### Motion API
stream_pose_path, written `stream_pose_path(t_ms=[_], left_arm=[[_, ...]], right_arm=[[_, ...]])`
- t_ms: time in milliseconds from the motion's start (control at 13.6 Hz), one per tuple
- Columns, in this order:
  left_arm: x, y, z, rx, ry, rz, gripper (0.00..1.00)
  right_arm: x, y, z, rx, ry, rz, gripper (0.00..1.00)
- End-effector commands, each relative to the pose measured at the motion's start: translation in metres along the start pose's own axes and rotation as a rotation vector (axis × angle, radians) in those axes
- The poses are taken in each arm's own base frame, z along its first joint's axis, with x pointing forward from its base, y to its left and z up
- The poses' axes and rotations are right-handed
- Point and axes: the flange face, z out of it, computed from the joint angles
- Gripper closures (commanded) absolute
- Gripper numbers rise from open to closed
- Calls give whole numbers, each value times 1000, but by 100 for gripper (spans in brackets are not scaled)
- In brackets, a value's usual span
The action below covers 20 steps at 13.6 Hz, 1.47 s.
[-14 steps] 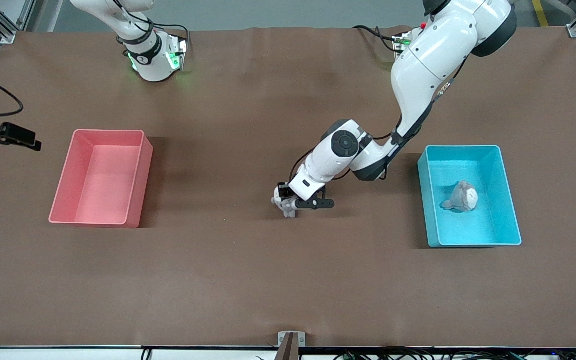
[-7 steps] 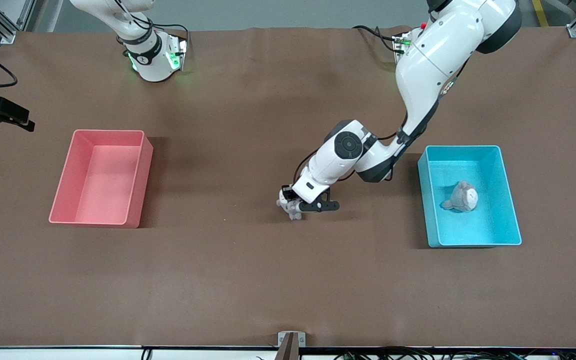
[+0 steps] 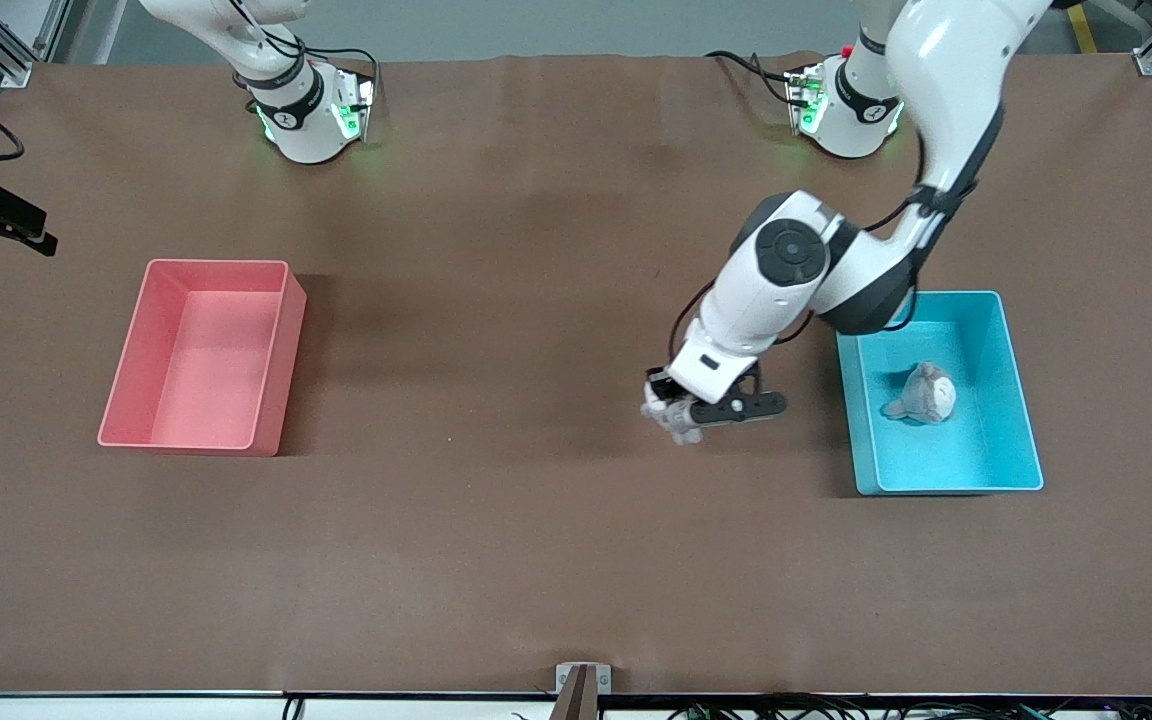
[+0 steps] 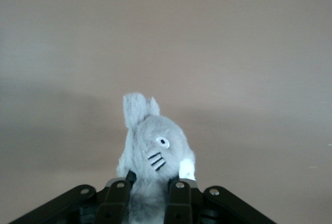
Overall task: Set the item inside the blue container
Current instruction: 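Lower the second plush into the blue box and open the left gripper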
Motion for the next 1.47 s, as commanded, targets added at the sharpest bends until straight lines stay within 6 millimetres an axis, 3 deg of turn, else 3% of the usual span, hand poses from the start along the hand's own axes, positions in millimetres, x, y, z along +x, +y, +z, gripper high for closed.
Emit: stream_pose_path(t_ms=[0,147,295,442,663,884,1253,1400], left_arm=[[0,-66,-32,101,-20,43,77],[17,-117,-53,158,-82,98,77],[39,-186,-71,202,-155,181,77],[54,-236,-77,198,-182,236,77],[68,-281,-69,192,-203,232,77],[78,-317,-51,235,-218,263,76],[100,-321,-9,183,-166,279,75],[109,-321,-1,178,-157,276,75]], right_arm=[[-8,-2,0,-16,12,-16,0],[-8,-3,-2,-14,19,-17,0],[-8,-3,-2,-14,20,-17,0],[-7,-2,-4,-17,28,-22,0],[-7,-2,-4,-17,28,-40,0],[-8,-2,-5,-18,25,-43,0],[-10,0,-3,-2,12,-49,0],[-11,-1,-3,3,6,-43,0]])
